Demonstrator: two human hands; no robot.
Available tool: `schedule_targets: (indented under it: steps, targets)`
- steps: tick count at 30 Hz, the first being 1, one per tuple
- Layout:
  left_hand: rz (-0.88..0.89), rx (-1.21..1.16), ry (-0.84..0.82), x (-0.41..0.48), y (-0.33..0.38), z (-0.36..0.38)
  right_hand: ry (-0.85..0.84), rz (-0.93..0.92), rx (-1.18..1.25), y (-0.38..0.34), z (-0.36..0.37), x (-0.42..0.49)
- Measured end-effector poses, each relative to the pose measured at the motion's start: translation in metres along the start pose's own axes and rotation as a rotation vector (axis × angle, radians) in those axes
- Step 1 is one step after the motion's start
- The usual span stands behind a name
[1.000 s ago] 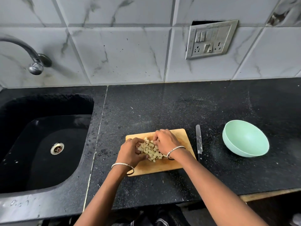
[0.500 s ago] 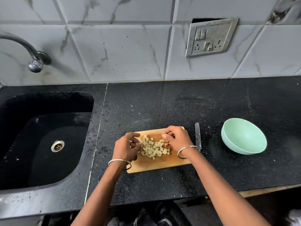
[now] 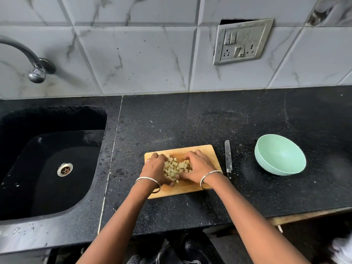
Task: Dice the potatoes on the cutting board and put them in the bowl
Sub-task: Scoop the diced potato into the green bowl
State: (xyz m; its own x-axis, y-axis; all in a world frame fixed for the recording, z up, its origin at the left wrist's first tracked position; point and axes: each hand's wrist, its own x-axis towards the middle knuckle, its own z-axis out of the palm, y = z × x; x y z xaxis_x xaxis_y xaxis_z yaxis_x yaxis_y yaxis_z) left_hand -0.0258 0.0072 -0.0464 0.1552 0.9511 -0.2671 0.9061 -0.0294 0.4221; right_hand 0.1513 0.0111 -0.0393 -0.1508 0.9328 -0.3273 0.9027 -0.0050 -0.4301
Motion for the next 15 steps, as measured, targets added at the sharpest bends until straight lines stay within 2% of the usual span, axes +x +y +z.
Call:
schedule_targets:
  steps: [3,7,11,15]
  targets:
    - [0.017,0.005,0.021,0.002,0.006,0.001,-0.023,-0.036,-0.103,-0.014,0.01,0.0]
    - [0.058,-0.065,0.026,0.006,0.002,0.0,0.007,-0.075,0.028,-0.013,0.013,0.002]
    - [0.07,-0.198,0.054,0.008,-0.003,-0.002,0.093,-0.062,0.061,-0.003,0.001,0.003]
    - [0.058,-0.337,0.063,0.01,-0.007,-0.006,0.111,0.034,0.352,0.007,-0.012,0.004]
